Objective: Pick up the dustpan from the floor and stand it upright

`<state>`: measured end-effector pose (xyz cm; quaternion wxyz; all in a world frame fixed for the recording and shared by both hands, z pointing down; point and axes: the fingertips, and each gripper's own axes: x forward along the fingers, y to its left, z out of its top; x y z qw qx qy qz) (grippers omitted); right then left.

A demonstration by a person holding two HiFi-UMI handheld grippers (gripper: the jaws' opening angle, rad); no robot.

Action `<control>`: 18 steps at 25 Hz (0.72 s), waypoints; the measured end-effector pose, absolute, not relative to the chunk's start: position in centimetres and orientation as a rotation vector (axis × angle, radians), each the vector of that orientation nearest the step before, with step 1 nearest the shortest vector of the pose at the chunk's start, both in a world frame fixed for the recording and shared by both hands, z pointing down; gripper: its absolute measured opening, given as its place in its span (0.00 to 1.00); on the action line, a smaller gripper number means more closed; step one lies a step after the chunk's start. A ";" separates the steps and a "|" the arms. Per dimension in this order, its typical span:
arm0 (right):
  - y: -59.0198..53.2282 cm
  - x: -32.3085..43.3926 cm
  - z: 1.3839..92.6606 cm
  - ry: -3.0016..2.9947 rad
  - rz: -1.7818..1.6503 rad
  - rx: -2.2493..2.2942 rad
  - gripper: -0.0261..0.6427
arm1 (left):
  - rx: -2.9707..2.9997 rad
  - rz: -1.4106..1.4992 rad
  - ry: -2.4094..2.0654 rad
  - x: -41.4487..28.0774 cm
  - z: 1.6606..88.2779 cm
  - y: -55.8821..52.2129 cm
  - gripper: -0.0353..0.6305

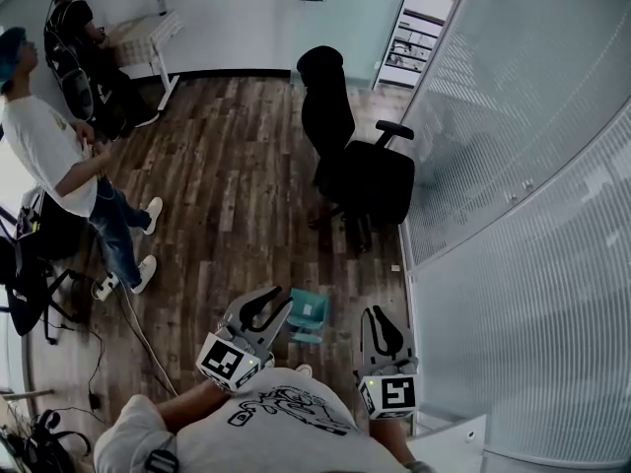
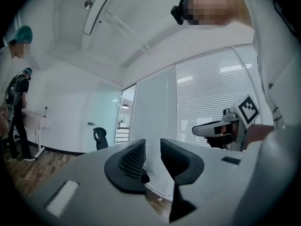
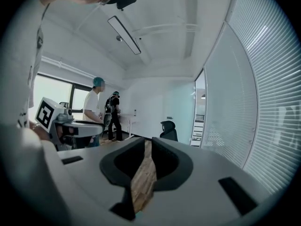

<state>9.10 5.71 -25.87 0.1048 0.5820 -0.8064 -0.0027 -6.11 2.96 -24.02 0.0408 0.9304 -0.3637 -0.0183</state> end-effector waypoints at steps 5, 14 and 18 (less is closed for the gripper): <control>5.4 9.2 -26.4 -2.374 -0.023 1.739 0.09 | 2.833 -0.042 -1.155 -6.2 -24.4 2.2 0.20; 4.2 9.3 -26.6 -2.365 -0.041 1.753 0.08 | 2.832 -0.034 -1.147 -5.9 -24.1 0.9 0.20; 4.1 9.0 -26.4 -2.367 -0.036 1.754 0.08 | 2.819 -0.046 -1.150 -6.5 -23.7 0.8 0.20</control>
